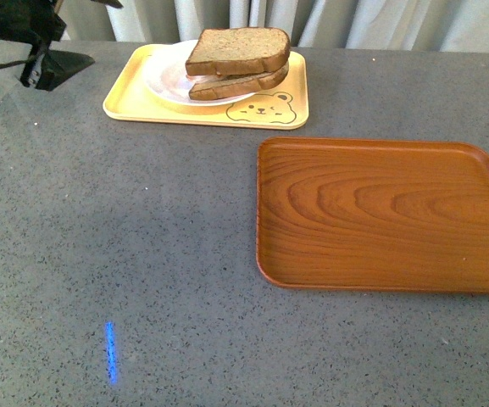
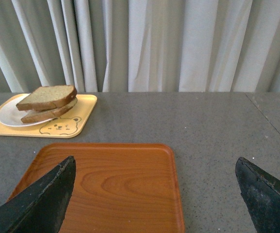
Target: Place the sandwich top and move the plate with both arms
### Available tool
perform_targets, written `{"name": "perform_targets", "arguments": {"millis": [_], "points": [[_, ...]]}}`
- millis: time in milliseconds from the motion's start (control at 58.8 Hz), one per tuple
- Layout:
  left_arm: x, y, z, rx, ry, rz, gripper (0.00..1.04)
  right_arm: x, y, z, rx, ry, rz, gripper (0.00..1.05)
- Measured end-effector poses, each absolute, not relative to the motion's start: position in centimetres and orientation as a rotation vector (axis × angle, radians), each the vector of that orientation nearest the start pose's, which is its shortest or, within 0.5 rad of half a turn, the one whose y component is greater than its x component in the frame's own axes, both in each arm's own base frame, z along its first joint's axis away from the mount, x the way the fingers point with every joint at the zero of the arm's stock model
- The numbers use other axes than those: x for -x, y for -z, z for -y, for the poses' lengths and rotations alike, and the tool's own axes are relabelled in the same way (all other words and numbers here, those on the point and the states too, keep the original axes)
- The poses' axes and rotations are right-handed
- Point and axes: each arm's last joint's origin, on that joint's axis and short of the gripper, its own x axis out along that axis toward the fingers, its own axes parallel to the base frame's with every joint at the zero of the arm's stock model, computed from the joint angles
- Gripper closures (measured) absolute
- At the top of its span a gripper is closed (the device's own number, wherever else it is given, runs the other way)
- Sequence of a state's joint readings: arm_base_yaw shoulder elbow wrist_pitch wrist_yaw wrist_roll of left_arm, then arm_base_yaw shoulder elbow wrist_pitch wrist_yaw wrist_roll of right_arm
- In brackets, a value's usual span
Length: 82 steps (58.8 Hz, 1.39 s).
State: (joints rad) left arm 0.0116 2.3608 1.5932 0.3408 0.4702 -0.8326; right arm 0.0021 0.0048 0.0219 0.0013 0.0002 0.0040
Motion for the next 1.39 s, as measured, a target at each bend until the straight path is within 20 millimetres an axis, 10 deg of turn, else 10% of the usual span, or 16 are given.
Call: {"name": "perform_targets", "arguments": {"millis": [187, 425, 748, 1394], "points": [[-44.9, -15.1, 0.7, 0.869, 0.266, -0.450, 0.10, -9.7, -17.1, 0.0, -0.004, -0.002, 0.018, 0.09], [-37.2, -15.7, 0.0, 0.186, -0.003, -0.015, 0.51, -9.7, -17.1, 0.0, -0.004, -0.002, 0.018, 0.09], [-28.7, -16.1, 0.0, 0.023, 0.000, -0.014, 1.04, -9.7, -17.1, 0.0, -0.004, -0.003, 0.018, 0.09], [-17.6, -16.2, 0.0, 0.011, 0.000, -0.014, 1.03, -9.7, -17.1, 0.0, -0.004, -0.002, 0.018, 0.09]]}}
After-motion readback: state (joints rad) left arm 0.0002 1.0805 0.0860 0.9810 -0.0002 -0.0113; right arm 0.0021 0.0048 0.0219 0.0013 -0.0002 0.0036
